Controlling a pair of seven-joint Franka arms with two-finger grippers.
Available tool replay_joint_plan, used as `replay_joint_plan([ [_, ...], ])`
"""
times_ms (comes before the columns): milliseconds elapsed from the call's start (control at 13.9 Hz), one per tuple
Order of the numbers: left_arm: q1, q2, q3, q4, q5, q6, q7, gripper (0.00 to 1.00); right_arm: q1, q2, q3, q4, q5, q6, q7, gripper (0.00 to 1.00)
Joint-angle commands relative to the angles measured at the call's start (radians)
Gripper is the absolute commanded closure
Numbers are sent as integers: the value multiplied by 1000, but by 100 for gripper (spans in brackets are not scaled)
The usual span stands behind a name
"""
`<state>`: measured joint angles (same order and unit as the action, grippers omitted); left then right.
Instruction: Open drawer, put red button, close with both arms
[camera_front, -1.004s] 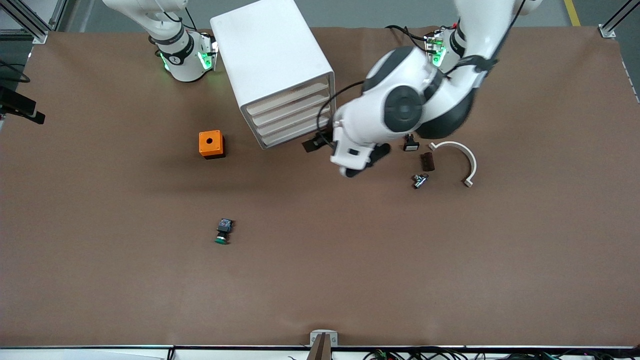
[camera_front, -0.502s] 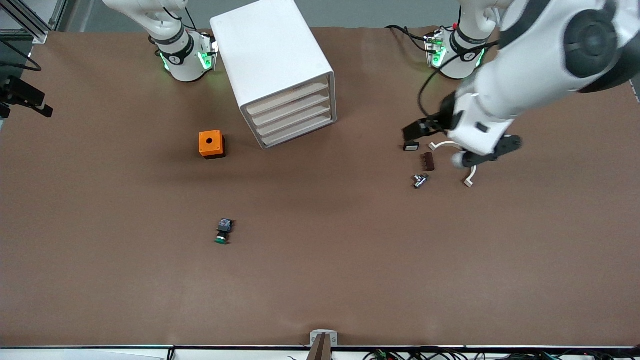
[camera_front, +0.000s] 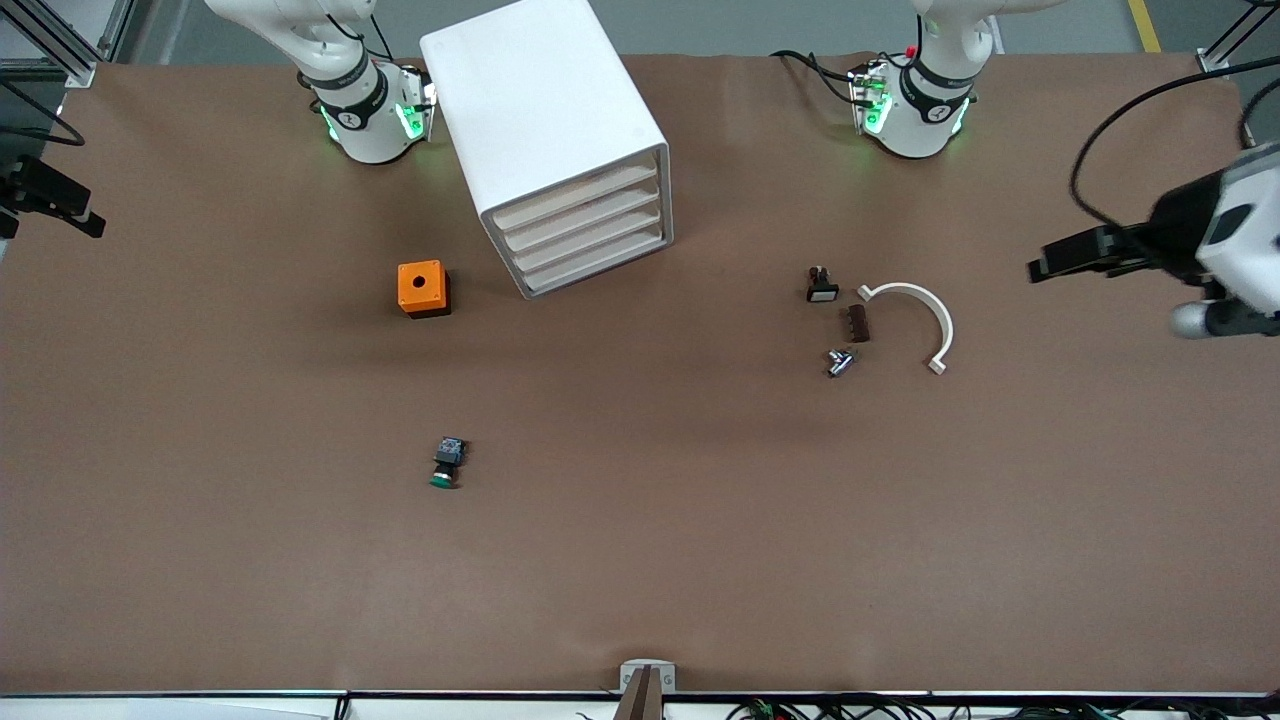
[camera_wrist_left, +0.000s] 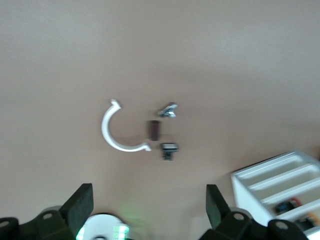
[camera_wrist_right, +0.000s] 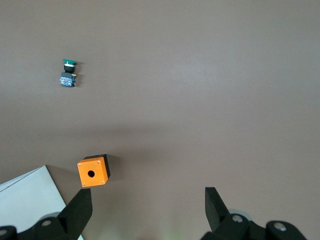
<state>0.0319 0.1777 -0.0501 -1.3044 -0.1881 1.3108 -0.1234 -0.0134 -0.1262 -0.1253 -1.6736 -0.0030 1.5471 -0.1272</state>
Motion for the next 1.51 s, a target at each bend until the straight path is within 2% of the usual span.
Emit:
replay_joint_plan([
  [0,-58,-73,139,-76,22,4,158,1,21,-21,0,-15,-32,11,0,0],
  [143,-61,-73,194,-76,36,36,191,1,21,-23,0,-15,-29,10,4,0],
  [359,-60,-64,196,-84,113,157,192,1,15,-23,-5,-17,-15,7,11,0],
  [502,-52,-67,193,-119,113,249,192,1,12,-23,-7,-17,1,4,23,0],
  [717,-52,-75,191,-160,116,292,192,1,12,-23,-7,-17,8,1,49,0],
  [861,-49,-130,187,-252,122,378,192,1,12,-24,-7,-18,8,2,47,0],
  [1004,-8,-188,150,-337,122,450,189,1,13,-24,-7,-18,8,4,47,0],
  [1147,93,-191,48,-322,122,441,191,1,13,-24,-7,-18,17,5,47,0],
  [1434,88,-182,35,-286,122,436,176,1,12,-24,-8,-18,28,7,37,0],
])
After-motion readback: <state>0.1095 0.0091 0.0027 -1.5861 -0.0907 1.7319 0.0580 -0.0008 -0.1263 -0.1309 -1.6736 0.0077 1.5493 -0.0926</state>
